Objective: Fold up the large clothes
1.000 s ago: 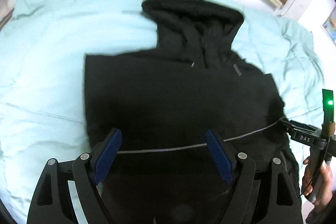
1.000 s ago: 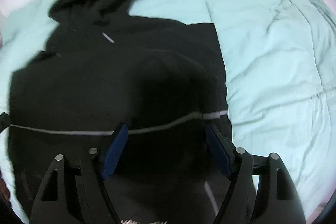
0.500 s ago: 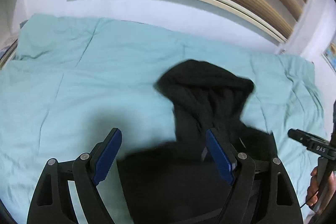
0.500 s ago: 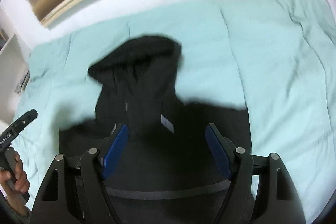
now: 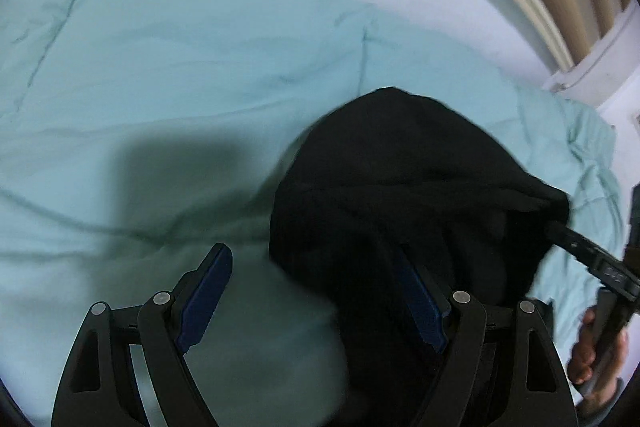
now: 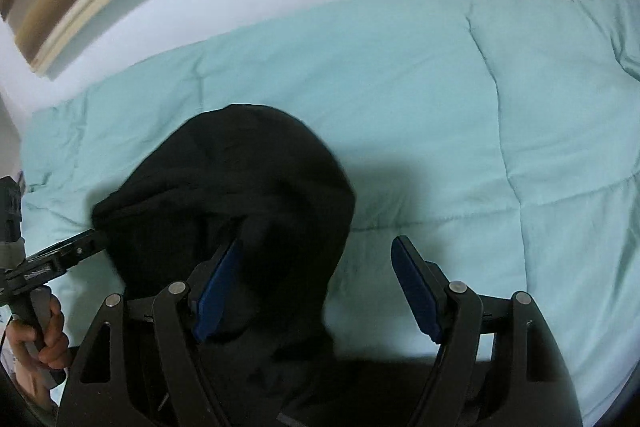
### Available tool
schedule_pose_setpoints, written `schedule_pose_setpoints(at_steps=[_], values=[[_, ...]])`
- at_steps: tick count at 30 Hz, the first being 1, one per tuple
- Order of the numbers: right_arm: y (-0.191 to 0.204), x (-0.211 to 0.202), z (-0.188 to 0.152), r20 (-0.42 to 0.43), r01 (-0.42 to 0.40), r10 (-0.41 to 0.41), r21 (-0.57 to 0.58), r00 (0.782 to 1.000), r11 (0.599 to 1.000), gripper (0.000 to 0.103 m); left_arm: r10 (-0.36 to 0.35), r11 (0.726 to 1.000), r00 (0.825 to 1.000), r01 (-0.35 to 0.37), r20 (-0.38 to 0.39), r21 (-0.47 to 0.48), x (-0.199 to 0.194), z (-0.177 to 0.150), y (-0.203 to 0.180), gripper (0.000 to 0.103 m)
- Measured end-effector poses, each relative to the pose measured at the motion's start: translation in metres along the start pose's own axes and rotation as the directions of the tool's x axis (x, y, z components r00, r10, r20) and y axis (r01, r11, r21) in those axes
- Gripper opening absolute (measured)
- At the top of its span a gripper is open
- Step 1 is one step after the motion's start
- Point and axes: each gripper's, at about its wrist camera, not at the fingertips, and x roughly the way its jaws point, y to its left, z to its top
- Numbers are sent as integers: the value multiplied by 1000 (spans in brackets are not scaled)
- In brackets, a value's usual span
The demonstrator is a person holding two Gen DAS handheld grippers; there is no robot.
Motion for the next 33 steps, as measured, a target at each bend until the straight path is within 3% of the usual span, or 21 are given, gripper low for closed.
schedule_pose_setpoints(at_steps=[1, 2, 3, 4, 5, 6, 7, 8, 10, 11, 12, 13, 15, 17, 19, 21, 22, 25, 29, 31, 33], values=[[0, 8, 3, -2, 23, -23, -10, 1000, 1000, 78, 24, 1000, 1000, -24, 5, -5, 8, 3, 0, 80], [2, 13, 5, -7, 41, -42, -23, 999, 999, 68, 45, 999, 999, -45, 13, -14, 15, 6, 2, 61], [4, 21, 7, -13, 54, -54, -53, 998, 997, 37, 47, 998, 999, -47, 17, -34, 23, 10, 6, 25], [6, 30, 9, -33, 60, -63, -89, 997, 994, 21, 27, 998, 1000, -26, 15, -64, 25, 12, 9, 13], [5, 34, 10, -37, 60, -64, -101, 997, 993, 11, 7, 996, 999, -3, 44, -92, 19, 14, 13, 11], [2, 30, 12, -20, 49, -52, -98, 998, 994, 9, -37, 994, 993, 48, 108, -100, 4, 14, 14, 9], [-3, 16, 15, 31, 31, -28, -89, 999, 996, 9, -64, 993, 987, 78, 150, -92, -11, 14, 16, 8], [-8, 2, 15, 86, 7, 1, -84, 996, 996, 8, -118, 989, 969, 135, 219, -66, -37, 11, 13, 8], [-13, -31, 7, 204, -76, 99, -116, 974, 990, 8, -154, 987, 942, 161, 299, 1, -72, 4, 4, 9], [-13, -36, 2, 233, -72, 103, -139, 967, 988, 8, -157, 987, 941, 159, 301, 18, -77, 2, 2, 9], [-14, -30, -3, 233, -40, 76, -156, 970, 987, 8, -154, 988, 952, 157, 264, 9, -69, 2, 5, 10], [-17, -16, -5, 193, -35, 64, -151, 979, 988, 8, -138, 990, 964, 144, 229, -8, -58, 2, 10, 11], [-35, 37, -11, 44, -73, 77, -84, 996, 994, 9, -72, 995, 995, 76, 63, -65, -5, -4, 30, 12], [-51, 82, -22, -109, -89, 86, -19, 990, 996, 18, -75, 993, 995, 69, -61, -91, 31, -18, 42, 15], [-68, 94, -30, -140, -154, 165, 83, 976, 985, 25, -104, 991, 993, 99, -52, -91, 30, -23, 45, 19], [-73, 86, -28, -134, -156, 167, 88, 977, 984, 41, -85, 995, 995, 83, -44, -45, 17, -21, 39, 25], [-74, 82, -27, -134, -151, 161, 82, 978, 985, 45, -67, 998, 997, 67, -40, -11, 10, -22, 34, 34], [-79, 62, -26, -146, -182, 191, 76, 971, 980, 50, -4, 995, 1000, 5, -7, 98, -21, -28, 20, 46], [-70, 19, -28, -125, -193, 192, 0, 973, 981, 57, -37, 986, 997, 25, 69, 168, -72, -34, 12, 49], [-62, -6, -29, -86, -196, 191, -52, 978, 979, 61, -71, 979, 993, 51, 92, 199, -89, -42, 6, 58], [-57, -20, -28, -54, -192, 188, -80, 981, 978, 73, -81, 969, 991, 52, 110, 243, -99, -49, -6, 64]])
